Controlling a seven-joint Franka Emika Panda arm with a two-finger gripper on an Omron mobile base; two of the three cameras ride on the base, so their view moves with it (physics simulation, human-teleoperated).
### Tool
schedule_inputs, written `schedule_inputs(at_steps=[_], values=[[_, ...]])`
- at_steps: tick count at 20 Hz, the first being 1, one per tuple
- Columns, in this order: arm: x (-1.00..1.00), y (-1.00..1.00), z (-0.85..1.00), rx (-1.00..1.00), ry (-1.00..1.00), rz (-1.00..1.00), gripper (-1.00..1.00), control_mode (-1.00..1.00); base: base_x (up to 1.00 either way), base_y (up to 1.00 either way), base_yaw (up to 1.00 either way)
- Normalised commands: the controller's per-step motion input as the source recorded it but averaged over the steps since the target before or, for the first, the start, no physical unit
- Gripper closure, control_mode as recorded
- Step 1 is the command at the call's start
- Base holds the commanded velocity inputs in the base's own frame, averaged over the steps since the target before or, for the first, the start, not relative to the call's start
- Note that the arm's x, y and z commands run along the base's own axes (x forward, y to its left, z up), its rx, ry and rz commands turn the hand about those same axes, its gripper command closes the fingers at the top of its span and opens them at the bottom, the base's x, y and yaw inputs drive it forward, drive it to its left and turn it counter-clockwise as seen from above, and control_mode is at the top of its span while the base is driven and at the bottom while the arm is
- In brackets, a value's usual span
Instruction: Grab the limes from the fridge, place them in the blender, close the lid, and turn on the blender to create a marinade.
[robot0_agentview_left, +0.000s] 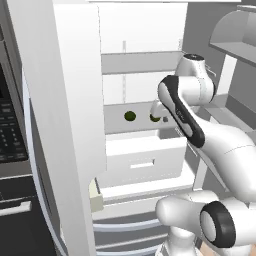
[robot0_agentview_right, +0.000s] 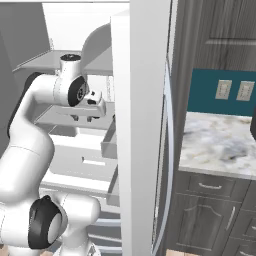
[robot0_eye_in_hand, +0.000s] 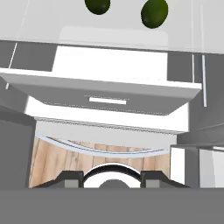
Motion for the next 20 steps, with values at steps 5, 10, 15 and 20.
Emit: schedule_inputs(at_steps=[5, 10, 15, 20], values=[[-0.35, -0.09, -0.32, -0.03, -0.08, 0.04, -1.0, -1.0, 0.0, 0.0, 0.0], [-0.54, 0.0, -0.26, -0.19, -0.19, -0.12, -1.0, -1.0, 0.0, 0.0, 0.0], [-0.45, -0.38, 0.07, -0.03, -0.01, -0.21, -1.0, -1.0, 0.0, 0.0, 0.0], [-0.39, -0.85, 0.26, 0.05, 0.0, -0.14, -1.0, -1.0, 0.0, 0.0, 0.0]])
